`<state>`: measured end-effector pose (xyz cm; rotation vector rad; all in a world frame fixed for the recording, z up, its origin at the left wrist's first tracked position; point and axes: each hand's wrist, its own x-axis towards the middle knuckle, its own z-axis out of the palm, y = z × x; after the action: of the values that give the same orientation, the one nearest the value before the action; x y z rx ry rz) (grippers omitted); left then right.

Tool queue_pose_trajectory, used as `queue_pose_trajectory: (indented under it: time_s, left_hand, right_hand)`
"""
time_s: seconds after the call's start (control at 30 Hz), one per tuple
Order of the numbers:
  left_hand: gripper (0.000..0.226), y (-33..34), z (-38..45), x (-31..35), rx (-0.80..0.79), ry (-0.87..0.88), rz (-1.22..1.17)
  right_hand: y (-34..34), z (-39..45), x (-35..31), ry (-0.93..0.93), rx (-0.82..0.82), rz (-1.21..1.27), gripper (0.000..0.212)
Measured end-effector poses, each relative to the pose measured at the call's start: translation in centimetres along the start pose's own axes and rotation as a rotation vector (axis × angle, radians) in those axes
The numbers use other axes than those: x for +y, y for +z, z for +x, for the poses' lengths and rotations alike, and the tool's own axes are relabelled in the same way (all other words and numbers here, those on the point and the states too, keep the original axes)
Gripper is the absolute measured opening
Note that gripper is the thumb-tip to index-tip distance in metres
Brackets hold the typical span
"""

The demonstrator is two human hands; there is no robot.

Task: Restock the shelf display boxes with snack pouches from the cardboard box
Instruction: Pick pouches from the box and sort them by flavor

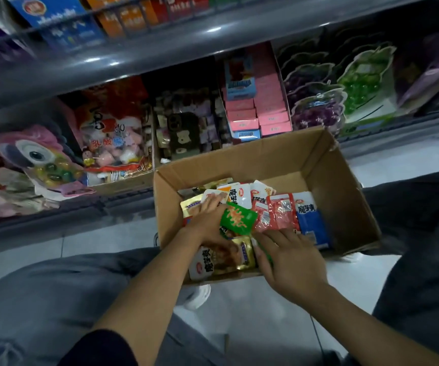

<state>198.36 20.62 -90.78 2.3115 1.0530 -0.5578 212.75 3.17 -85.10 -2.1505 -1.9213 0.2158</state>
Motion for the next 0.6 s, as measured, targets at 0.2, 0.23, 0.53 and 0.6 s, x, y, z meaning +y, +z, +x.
queue_pose_trajectory:
  time_s: [0.2,0.23,0.53,0.6]
  left_hand:
    - [0.081,0.0,0.9,0.8,0.048,0.137,0.323]
    - [0.072,-0.1,1.0,1.0,0.065,0.165,0.351]
    - [0.067,0.5,1.3,2.2,-0.119,0.172,0.422]
    - [0.048,0.4,1.6,2.6,-0.112,0.178,0.48]
  right_hand:
    - [0.2,-0.3,0.2,-0.02,0.011,0.038,0.047]
    - [0.1,-0.3,0.2,-0.019,0.004,0.038,0.052]
    - [-0.3,-1.3,0.0,-0.011,-0.071,-0.018,0.061]
    - [-0.3,-1.5,0.1,-0.034,-0.076,-0.009,0.061]
